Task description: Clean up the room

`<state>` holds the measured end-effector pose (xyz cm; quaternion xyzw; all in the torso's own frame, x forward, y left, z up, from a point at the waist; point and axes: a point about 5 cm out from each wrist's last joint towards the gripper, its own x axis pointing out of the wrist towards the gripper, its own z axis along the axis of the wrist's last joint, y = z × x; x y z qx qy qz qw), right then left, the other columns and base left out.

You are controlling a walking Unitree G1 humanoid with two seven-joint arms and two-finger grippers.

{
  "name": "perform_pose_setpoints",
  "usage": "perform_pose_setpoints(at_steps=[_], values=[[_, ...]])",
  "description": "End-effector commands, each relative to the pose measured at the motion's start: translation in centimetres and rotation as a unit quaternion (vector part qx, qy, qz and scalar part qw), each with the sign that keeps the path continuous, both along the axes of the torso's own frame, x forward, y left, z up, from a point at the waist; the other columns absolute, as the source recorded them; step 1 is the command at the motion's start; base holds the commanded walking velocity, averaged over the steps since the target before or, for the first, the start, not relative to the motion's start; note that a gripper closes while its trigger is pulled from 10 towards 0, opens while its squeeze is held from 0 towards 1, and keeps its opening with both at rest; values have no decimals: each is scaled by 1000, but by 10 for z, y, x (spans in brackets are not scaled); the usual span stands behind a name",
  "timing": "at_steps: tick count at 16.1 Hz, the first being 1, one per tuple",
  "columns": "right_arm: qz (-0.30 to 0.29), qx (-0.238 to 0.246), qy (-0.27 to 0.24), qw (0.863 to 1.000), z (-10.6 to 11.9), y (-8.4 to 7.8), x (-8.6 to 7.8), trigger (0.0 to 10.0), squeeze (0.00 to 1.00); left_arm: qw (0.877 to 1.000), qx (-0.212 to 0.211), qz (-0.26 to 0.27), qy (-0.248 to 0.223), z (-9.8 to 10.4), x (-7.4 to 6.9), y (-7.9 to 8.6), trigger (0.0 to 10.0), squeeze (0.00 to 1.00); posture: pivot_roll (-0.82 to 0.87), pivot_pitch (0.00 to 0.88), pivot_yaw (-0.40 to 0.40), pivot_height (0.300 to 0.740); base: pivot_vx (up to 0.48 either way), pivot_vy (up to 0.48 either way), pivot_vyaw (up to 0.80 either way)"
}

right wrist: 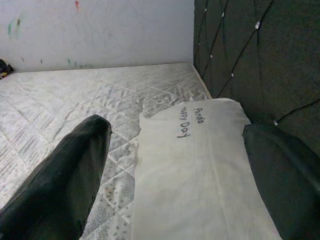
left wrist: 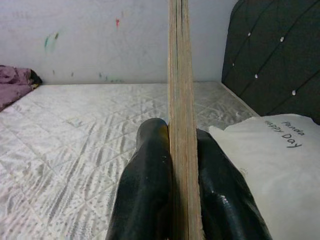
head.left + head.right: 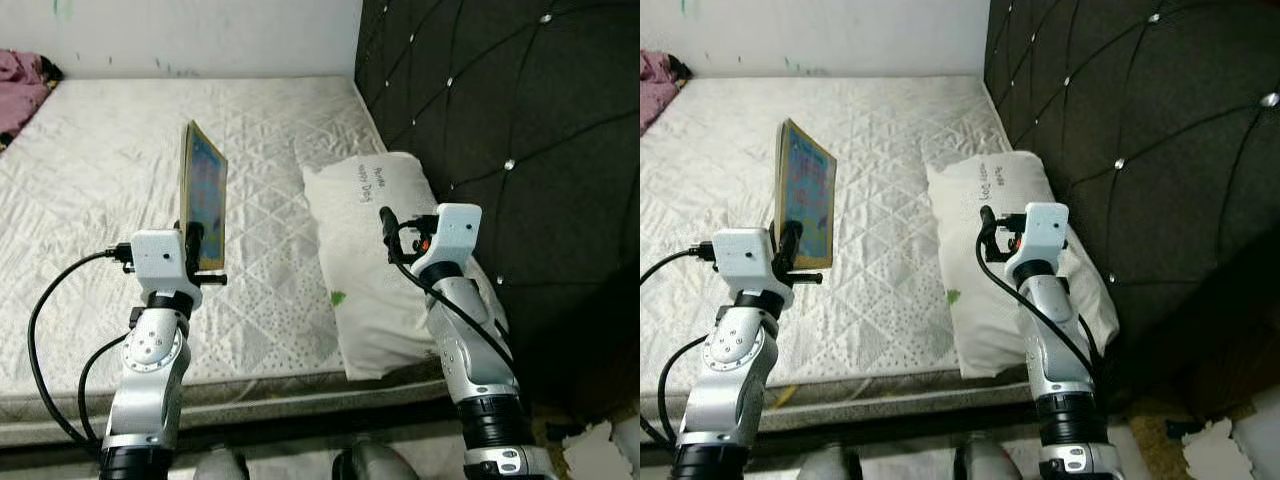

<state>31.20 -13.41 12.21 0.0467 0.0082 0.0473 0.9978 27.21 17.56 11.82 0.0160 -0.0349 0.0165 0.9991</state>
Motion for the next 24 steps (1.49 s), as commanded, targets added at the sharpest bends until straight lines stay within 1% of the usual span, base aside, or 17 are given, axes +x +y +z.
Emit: perform_pose_setpoints(at_steps=[1, 2, 14, 23, 24], values=[[3, 1, -3, 1000, 2, 0, 1, 10000, 0, 1000, 2, 0, -13, 5, 2, -1, 10000, 0, -80, 0, -16, 630, 0, 0, 0], [3, 1, -3, 1000, 2, 0, 1, 10000, 0, 1000, 2, 0, -14, 5, 2, -1, 10000, 0, -80, 0, -16, 625, 0, 0, 0], [15, -2, 1, 1000, 0, 3, 4, 10000, 0, 1000, -6, -1, -25, 7, 1, 0, 10000, 0, -73, 0, -28, 625, 0, 0, 0], [21, -6, -2, 1000, 0, 3, 4, 10000, 0, 1000, -11, -8, -24, 6, 1, -2, 10000, 0, -77, 0, -29, 625, 317, 0, 0], [21, -6, -2, 1000, 0, 3, 4, 10000, 0, 1000, -11, -7, -21, 6, 2, -2, 10000, 0, -77, 0, -29, 625, 0, 0, 0]])
